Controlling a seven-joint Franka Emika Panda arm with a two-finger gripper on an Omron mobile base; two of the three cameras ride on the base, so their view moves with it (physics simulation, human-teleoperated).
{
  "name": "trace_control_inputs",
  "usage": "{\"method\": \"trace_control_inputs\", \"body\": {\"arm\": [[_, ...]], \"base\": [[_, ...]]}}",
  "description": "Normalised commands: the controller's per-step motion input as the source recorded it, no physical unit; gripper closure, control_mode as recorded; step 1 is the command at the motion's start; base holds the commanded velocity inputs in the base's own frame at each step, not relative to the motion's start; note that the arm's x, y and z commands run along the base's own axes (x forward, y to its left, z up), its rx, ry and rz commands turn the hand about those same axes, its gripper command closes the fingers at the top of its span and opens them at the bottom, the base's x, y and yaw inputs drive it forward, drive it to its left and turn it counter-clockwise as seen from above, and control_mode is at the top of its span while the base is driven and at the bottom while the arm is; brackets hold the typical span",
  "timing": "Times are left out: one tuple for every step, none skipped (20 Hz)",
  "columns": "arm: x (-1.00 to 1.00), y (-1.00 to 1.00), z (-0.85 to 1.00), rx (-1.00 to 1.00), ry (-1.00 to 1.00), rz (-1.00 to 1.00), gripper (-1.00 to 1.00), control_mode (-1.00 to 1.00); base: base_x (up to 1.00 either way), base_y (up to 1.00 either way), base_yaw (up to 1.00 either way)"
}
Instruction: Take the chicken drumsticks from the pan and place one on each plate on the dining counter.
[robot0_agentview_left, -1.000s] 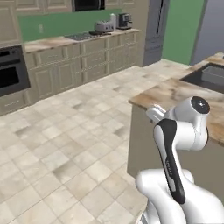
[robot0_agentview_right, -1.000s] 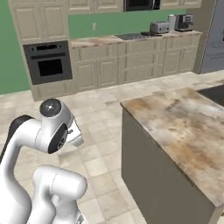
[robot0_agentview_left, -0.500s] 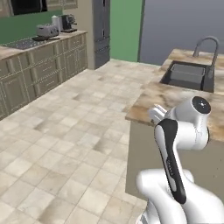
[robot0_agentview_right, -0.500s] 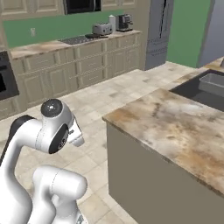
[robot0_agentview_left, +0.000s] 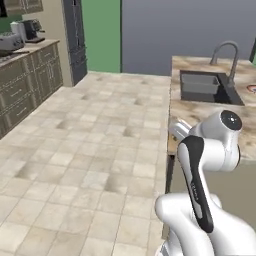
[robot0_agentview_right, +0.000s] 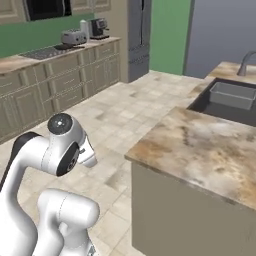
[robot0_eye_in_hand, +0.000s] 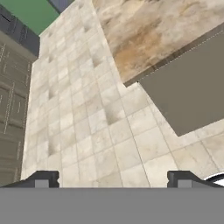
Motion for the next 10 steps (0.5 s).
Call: {"method": "trace_control_inputs", "body": {"arm": [[0.0,0.0,0.0,0.0,0.0,0.0,-1.0,1.0],[0.0,0.0,0.0,0.0,0.0,0.0,-1.0,1.0],[0.0,0.0,0.0,0.0,0.0,0.0,-1.0,1.0],[0.0,0.0,0.0,0.0,0.0,0.0,-1.0,1.0],[0.0,0.0,0.0,0.0,0.0,0.0,-1.0,1.0],[0.0,0.0,0.0,0.0,0.0,0.0,-1.0,1.0],[0.0,0.0,0.0,0.0,0.0,0.0,-1.0,1.0],[0.0,0.0,0.0,0.0,0.0,0.0,-1.0,1.0],[0.0,0.0,0.0,0.0,0.0,0.0,-1.0,1.0],[0.0,0.0,0.0,0.0,0.0,0.0,-1.0,1.0]], "base": [[1.0,1.0,-0.38],[1.0,1.0,-0.36],[1.0,1.0,-0.34],[1.0,1.0,-0.3],[1.0,1.0,-0.26],[1.0,1.0,-0.18],[1.0,1.0,-0.13],[1.0,1.0,-0.08],[1.0,1.0,-0.03],[1.0,1.0,-0.01]]}}
